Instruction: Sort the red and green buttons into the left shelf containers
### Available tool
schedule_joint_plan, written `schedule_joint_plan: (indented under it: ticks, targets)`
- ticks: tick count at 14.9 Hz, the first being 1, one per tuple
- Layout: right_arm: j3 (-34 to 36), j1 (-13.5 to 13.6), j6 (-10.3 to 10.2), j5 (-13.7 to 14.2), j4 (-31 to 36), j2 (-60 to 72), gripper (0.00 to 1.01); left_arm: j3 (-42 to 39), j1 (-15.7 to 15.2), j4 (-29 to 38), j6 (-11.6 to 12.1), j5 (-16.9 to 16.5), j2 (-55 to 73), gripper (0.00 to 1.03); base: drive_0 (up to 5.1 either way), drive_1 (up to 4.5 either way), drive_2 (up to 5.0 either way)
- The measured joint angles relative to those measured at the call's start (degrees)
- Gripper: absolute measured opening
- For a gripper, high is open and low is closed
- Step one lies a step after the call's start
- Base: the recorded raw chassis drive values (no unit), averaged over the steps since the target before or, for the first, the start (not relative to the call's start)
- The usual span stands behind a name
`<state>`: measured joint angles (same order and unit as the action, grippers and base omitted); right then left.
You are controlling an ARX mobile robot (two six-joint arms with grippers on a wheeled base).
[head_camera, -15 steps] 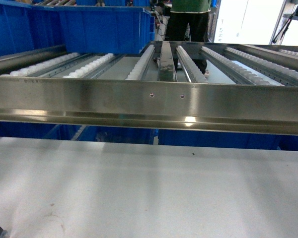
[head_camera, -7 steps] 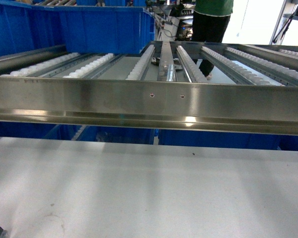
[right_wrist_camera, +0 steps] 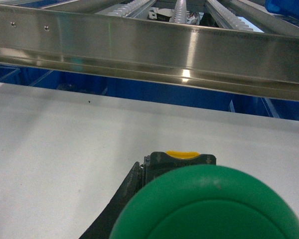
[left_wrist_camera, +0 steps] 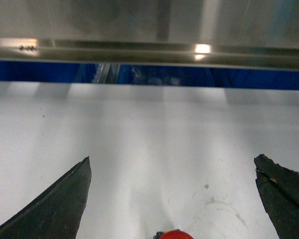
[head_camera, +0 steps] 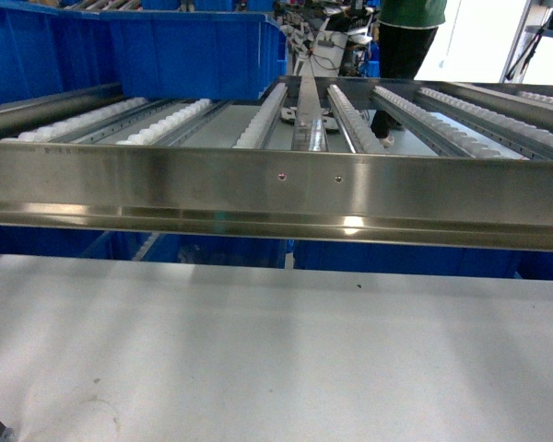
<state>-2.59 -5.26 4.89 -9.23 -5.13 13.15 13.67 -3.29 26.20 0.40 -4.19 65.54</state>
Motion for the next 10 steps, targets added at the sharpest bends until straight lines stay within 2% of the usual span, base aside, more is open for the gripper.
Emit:
schedule_joint_plan:
  ticks: [3, 6, 10]
  targets:
    - [0.0, 0.0, 0.0, 0.0, 0.0, 0.0, 0.27, 0.4, 3.7, 1.0, 0.0, 3.2, 6.4, 0.98, 0.0, 0.00, 0.0]
    - [0.0, 0.0, -0.2, 0.0, 0.0, 0.0, 0.27, 0.0, 4.0, 3.6, 0.0, 5.5, 11.9, 0.98, 0.0, 0.00, 0.0]
    - [0.0, 0.0, -0.2, 0.0, 0.0, 0.0, 0.27, -0.4, 3.8, 5.8, -0.4, 3.6, 19.6, 0.98, 0.0, 0.00, 0.0]
